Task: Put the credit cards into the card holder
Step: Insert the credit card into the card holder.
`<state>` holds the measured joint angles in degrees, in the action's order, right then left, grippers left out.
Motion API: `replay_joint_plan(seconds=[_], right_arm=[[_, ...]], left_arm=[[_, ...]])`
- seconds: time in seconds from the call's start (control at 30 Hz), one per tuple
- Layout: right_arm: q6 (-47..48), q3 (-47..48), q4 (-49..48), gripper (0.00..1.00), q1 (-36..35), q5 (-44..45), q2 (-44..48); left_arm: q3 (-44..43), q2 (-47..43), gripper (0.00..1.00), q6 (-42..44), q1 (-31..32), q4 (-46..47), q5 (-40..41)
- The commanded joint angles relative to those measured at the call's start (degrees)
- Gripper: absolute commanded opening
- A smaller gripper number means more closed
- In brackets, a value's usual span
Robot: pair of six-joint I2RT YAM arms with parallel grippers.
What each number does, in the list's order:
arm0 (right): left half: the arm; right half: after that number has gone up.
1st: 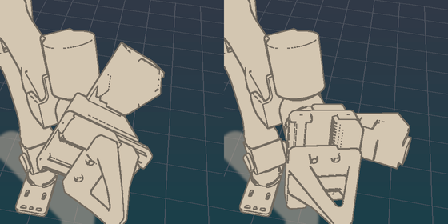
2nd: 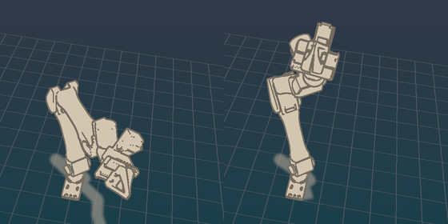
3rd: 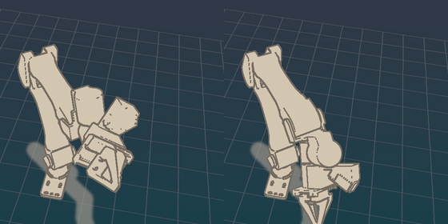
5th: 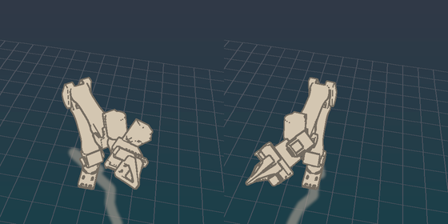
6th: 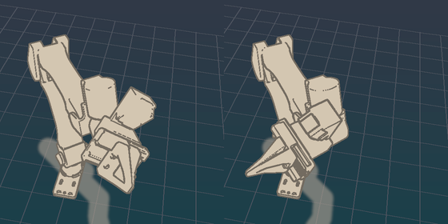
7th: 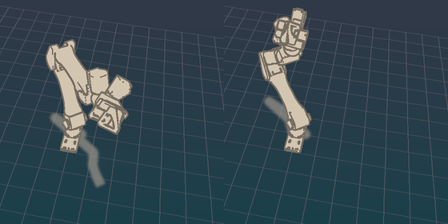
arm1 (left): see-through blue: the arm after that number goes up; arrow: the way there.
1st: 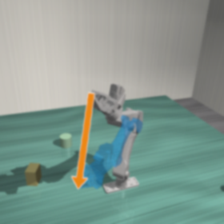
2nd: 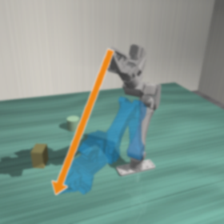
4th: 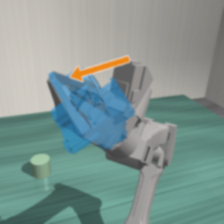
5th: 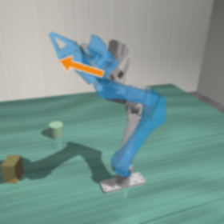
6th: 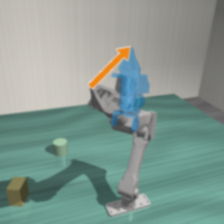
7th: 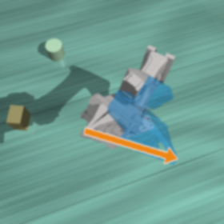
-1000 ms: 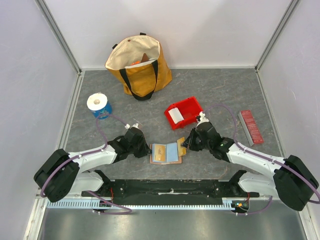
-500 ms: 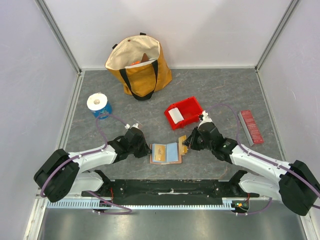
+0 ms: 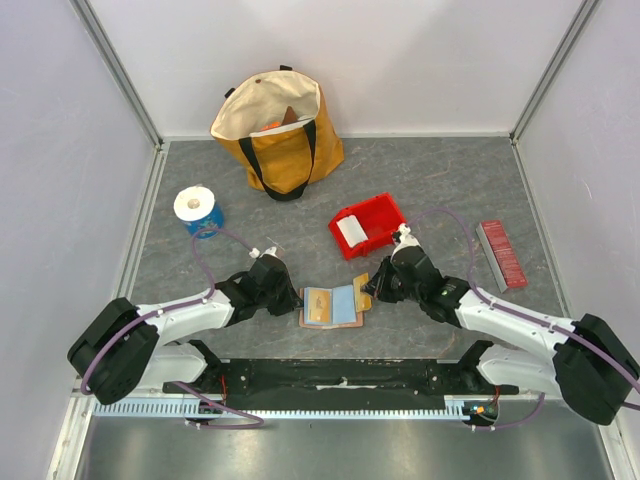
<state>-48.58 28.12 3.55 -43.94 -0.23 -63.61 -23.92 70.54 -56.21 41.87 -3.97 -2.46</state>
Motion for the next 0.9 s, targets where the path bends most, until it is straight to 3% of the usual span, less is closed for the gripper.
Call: replay_joint_plan(seconds=[0.0,0.87], right_arm=[[-0.8,-0.1,-2.3,0.00,-0.4,0.4,-1.0],[-3.5,-3.0,-5.7,0.00,-0.6,1.4,-6.4]], left_arm=[[-0.3,0.0,0.02,-1.4,0.1,-0.9,2.2],[0.2,0.4,0.02,-2.3,0.1,-0.2,2.0]])
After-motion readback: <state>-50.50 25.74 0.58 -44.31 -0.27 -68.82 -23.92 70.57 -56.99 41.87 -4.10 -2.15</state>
